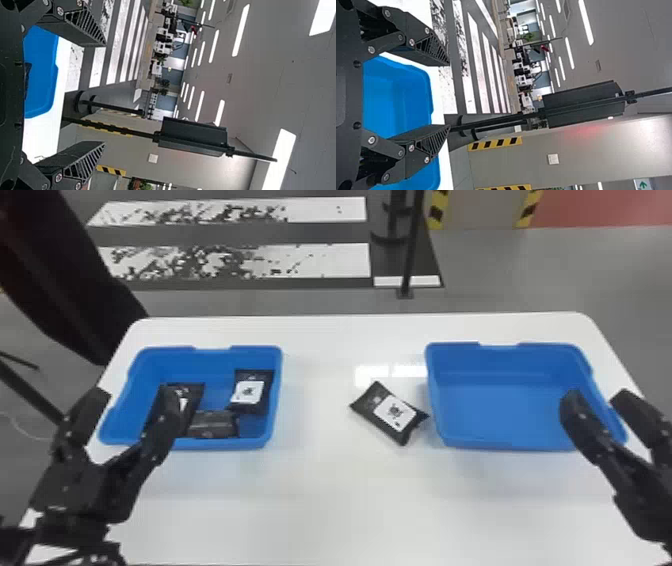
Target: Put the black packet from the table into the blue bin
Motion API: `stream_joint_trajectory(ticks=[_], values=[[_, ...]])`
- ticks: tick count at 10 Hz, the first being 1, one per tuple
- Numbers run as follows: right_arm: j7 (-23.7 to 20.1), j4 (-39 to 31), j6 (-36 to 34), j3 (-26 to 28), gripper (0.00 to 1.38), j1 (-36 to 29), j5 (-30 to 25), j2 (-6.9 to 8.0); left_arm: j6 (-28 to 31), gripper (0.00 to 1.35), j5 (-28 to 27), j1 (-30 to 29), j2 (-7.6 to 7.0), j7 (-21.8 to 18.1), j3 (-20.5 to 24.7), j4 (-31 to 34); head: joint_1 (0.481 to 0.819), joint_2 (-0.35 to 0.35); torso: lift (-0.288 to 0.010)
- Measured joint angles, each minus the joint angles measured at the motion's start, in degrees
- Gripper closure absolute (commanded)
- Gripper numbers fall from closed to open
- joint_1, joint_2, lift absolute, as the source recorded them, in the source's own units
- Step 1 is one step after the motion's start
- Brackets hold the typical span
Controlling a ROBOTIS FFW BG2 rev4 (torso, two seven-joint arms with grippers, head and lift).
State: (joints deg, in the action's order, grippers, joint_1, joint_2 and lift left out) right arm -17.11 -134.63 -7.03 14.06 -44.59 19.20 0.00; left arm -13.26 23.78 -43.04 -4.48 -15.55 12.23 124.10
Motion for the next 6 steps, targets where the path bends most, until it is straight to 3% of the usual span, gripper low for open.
stream_joint_trajectory(ticks=[6], values=[[0.0,0.0,0.0,0.0,0.51,0.1,-0.1,0.00,0.2,0.15,-0.2,0.1,0.06,0.0,-0.3,-0.1,0.695,0.038,-0.110]])
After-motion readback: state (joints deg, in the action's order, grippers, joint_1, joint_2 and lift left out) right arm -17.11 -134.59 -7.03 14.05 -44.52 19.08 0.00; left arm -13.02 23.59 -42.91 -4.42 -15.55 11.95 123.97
